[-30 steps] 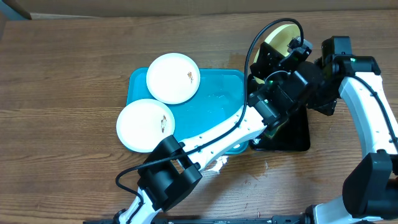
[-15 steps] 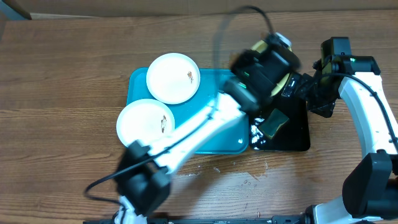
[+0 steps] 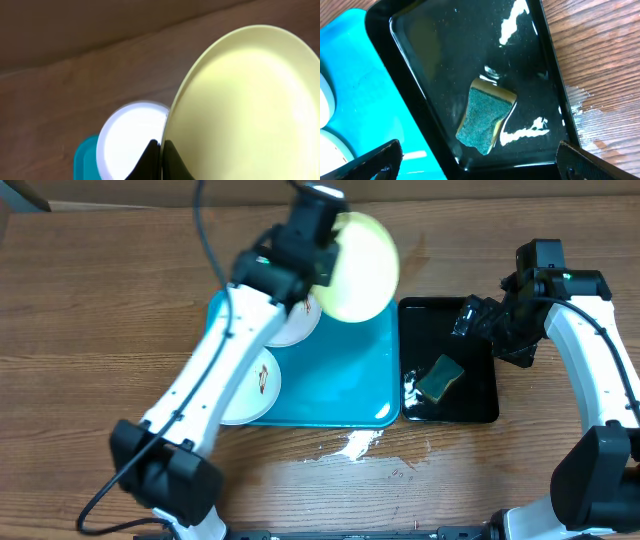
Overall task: Clean dirty plates on tray and stack at the side
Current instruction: 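Carry the yellow plate left across the teal tray with the left gripper, then set the yellow plate down left of the teal tray and release, then move the left gripper to the upper white plate and pinch its rim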
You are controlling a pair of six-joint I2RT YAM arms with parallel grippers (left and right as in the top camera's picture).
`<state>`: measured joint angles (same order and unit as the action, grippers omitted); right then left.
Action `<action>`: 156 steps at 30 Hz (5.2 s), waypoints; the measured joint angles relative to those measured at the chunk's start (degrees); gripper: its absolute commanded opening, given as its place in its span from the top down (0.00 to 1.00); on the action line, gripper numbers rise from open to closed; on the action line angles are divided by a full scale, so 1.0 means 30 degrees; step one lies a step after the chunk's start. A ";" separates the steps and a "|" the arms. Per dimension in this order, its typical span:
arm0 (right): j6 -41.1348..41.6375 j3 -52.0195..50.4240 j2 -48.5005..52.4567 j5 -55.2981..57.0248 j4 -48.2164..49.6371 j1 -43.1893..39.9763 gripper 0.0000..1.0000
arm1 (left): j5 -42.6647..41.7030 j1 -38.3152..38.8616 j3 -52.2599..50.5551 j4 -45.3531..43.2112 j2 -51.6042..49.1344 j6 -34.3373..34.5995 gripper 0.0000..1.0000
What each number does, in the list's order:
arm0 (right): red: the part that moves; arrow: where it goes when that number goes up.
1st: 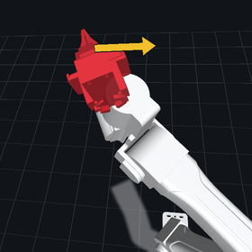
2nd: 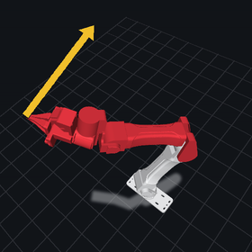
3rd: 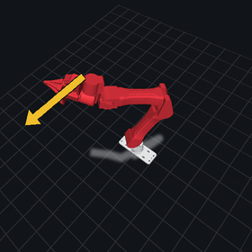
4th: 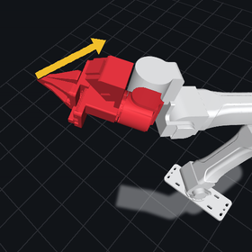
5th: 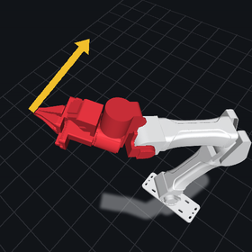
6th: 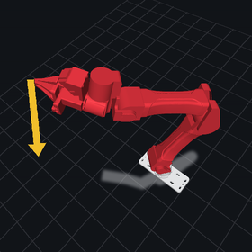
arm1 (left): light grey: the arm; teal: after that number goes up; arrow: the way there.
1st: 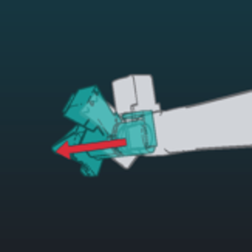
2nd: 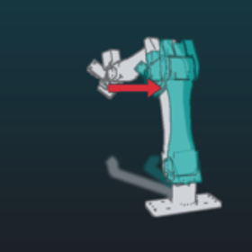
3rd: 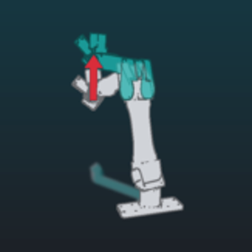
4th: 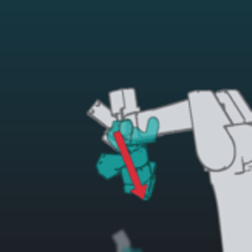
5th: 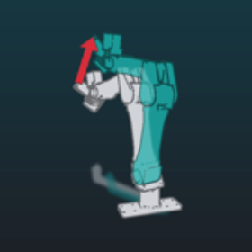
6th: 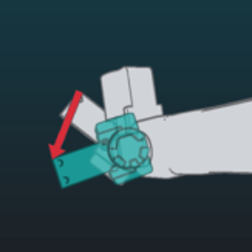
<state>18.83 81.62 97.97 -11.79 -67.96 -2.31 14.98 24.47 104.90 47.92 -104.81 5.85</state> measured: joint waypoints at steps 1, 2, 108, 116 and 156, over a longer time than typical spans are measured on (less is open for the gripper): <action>-0.0007 0.0000 0.0000 0.0000 0.0007 0.0000 0.00 | -0.0568 -0.0831 0.0000 0.0641 0.0189 0.0284 0.96; -0.0007 0.0000 0.0000 -0.0007 0.0000 0.0000 0.00 | -0.1005 -0.1523 0.0000 0.1195 0.0350 0.0532 0.96; -0.0160 0.0000 0.0000 -0.0007 0.0073 0.0000 0.00 | -0.7351 -1.2677 -1.2932 0.1355 0.0860 -0.1093 0.86; -0.0153 0.0000 0.0000 -0.0007 0.0073 0.0000 0.00 | -0.8444 -1.2560 -1.2939 0.1472 0.0860 -0.1158 0.89; -0.0153 0.0007 0.0000 0.0000 0.0066 0.0000 0.00 | -0.7548 -0.7526 -0.7562 -0.9836 -0.3308 -0.1093 0.45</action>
<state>18.37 81.65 97.97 -11.79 -67.77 -2.31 -7.66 1.89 82.21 18.41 -114.74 2.57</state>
